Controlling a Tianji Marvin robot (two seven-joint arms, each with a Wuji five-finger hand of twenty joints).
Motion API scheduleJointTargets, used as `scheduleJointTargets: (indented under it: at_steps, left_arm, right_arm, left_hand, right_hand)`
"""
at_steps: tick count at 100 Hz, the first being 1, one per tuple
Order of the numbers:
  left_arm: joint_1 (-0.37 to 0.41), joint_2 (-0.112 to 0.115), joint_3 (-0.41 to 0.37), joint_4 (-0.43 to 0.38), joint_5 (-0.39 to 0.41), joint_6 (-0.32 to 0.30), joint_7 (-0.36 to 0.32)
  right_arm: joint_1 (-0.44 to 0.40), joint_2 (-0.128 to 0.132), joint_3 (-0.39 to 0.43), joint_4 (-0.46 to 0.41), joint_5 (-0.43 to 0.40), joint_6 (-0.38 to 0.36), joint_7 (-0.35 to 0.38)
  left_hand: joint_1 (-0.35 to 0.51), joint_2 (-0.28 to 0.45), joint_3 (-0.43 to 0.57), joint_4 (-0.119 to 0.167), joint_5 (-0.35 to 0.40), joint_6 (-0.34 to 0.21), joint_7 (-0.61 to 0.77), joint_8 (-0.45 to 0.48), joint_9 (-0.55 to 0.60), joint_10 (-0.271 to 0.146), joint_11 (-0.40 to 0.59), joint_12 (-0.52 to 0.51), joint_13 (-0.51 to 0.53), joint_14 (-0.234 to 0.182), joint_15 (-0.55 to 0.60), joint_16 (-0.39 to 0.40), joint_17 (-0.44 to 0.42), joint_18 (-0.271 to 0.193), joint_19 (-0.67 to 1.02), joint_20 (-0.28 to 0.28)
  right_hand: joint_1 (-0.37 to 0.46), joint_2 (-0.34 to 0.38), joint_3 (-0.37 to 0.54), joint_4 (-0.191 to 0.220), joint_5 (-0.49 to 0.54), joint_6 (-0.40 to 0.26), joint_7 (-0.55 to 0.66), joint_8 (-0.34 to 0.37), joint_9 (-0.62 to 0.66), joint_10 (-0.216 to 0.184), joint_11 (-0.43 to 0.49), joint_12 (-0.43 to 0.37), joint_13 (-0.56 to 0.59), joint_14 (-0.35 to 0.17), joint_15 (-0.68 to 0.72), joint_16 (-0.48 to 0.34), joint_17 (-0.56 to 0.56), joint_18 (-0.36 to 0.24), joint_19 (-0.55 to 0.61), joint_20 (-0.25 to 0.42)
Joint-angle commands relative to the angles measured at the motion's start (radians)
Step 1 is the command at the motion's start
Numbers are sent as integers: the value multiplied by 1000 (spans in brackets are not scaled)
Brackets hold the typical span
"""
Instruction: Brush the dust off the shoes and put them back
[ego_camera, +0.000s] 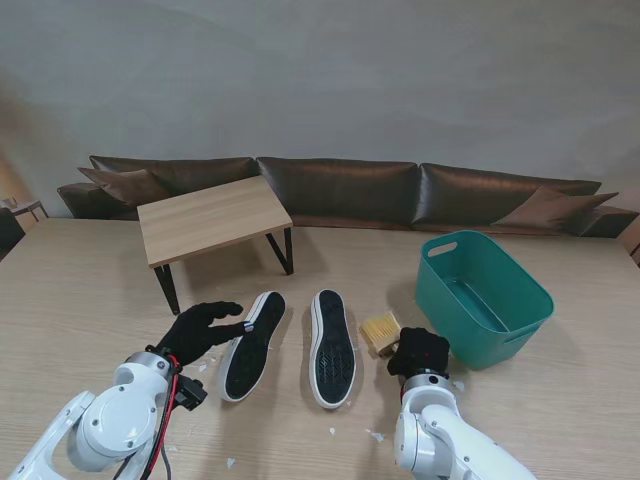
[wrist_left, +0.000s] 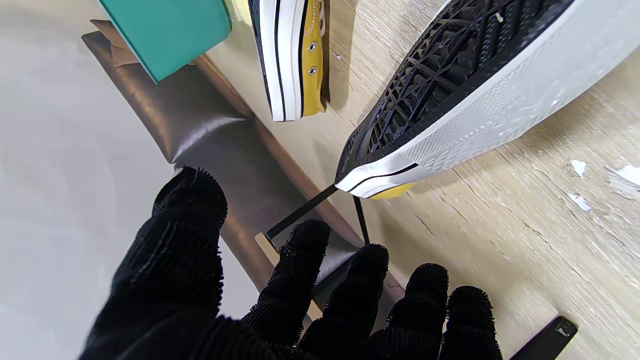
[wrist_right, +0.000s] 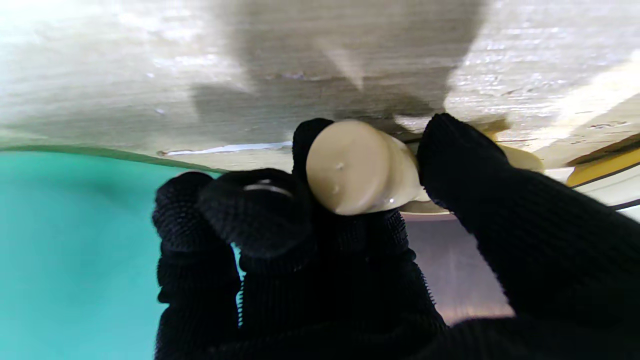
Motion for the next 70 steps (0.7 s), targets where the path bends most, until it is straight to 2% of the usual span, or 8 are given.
scheduleJointTargets:
  at_steps: [1, 17, 30, 46, 58, 70]
  left_arm:
    - [1, -6, 1, -4, -7, 6, -17]
    - [-2, -9, 4, -3, -14, 14, -12]
    - [-6, -11, 7, -3, -28, 22, -8]
    - [-8, -13, 9, -3, -38, 26, -5]
    - [-9, -14, 10, -4, -45, 29, -1]
    - [-8, -15, 9, -5, -48, 28, 2]
  right_arm:
    - [-12, -8, 0, 2, 9, 2, 18]
    - [-6, -8, -1, 4, 15, 13, 34]
    - [-3, -12, 1, 8, 34, 25, 41]
    - [-3, -19, 10, 12, 52, 22, 25]
    - [-7, -24, 16, 10, 69, 10, 16]
    - [-14, -34, 27, 5, 83, -6, -21]
  left_hand:
    - [28, 40, -13, 26, 9, 5, -1, 6, 10, 3, 1, 4, -8, 20, 5, 11, -11, 2, -30, 14]
    - [28, 59, -19, 26, 10, 11, -2, 6, 8, 6, 0, 4, -8, 23, 5, 11, -10, 4, -30, 14]
    - [30, 75, -29, 26, 13, 17, -3, 5, 7, 14, 0, 3, -8, 26, 5, 12, -9, 5, -29, 14]
    - [36, 92, -45, 27, 14, 23, -3, 6, 6, 20, -1, 2, -9, 29, 5, 12, -9, 8, -29, 15]
    - [40, 103, -57, 28, 15, 26, -3, 6, 6, 22, -1, 2, -9, 31, 5, 12, -8, 9, -29, 15]
    - [45, 112, -70, 29, 17, 27, -3, 7, 6, 22, -1, 1, -8, 31, 5, 12, -7, 10, -28, 16]
  right_hand:
    - [114, 124, 32, 6, 12, 8, 63, 57, -8, -11, 147, 80, 31, -46, 42, 16, 173, 8, 71, 3]
    - [86, 250, -30, -6, -57, 27, 145, 258, -121, -29, 309, 174, 32, -59, 75, 14, 118, -4, 99, 25]
    - [87, 307, -57, -12, -107, 45, 236, 385, -214, -5, 356, 203, 2, -49, 91, 10, 89, -10, 117, 34]
    - [60, 330, -47, -27, -111, 67, 294, 435, -212, -8, 359, 187, 30, -44, 85, -4, 118, -3, 123, 29]
    - [51, 357, -64, -23, -110, 90, 295, 454, -202, -4, 345, 169, 30, -35, 100, 4, 142, 7, 124, 23]
    - [32, 319, -10, -29, -63, 103, 287, 451, -152, 8, 331, 144, 29, -34, 130, 31, 187, 24, 119, 10]
